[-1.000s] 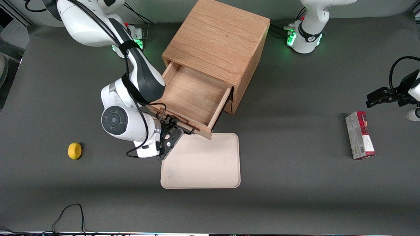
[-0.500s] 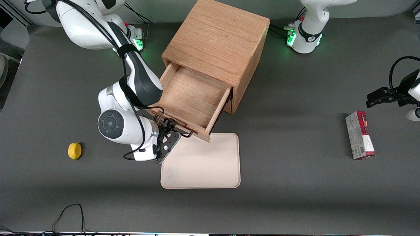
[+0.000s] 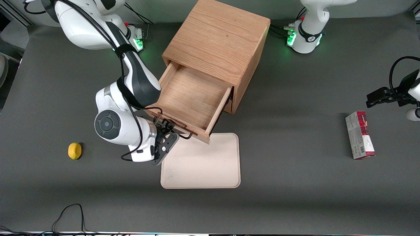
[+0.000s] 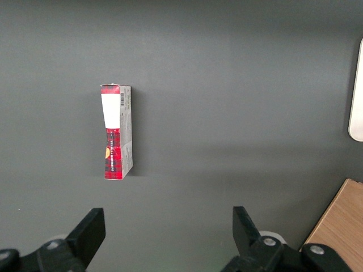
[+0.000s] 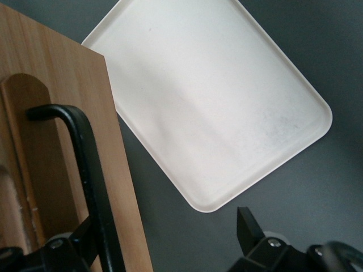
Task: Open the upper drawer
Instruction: 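Pull the upper drawer handle outward from the cabinet with the right gripper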
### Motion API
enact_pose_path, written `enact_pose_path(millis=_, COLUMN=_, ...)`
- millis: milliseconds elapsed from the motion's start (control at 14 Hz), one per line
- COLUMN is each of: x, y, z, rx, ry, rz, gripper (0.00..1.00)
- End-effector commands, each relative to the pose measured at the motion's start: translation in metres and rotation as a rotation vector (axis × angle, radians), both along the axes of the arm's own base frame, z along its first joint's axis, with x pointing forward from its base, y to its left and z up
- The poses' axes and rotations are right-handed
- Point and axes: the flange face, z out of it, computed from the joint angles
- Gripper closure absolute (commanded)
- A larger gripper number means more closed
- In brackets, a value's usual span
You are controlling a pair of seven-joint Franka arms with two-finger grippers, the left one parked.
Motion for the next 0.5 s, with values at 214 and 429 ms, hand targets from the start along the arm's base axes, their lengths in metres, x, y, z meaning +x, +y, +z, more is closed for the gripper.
enact_pose_path(millis=214, x=0.0120, y=-0.0098, z=0.0101, rx=0.023, ry=-0.008, rz=-0.011, gripper=0.00)
enact_pose_path(millis=429, x=0.0144, y=-0.0100, z=0.0181, rx=0.026, ry=-0.025, rz=-0.014, gripper=0.00)
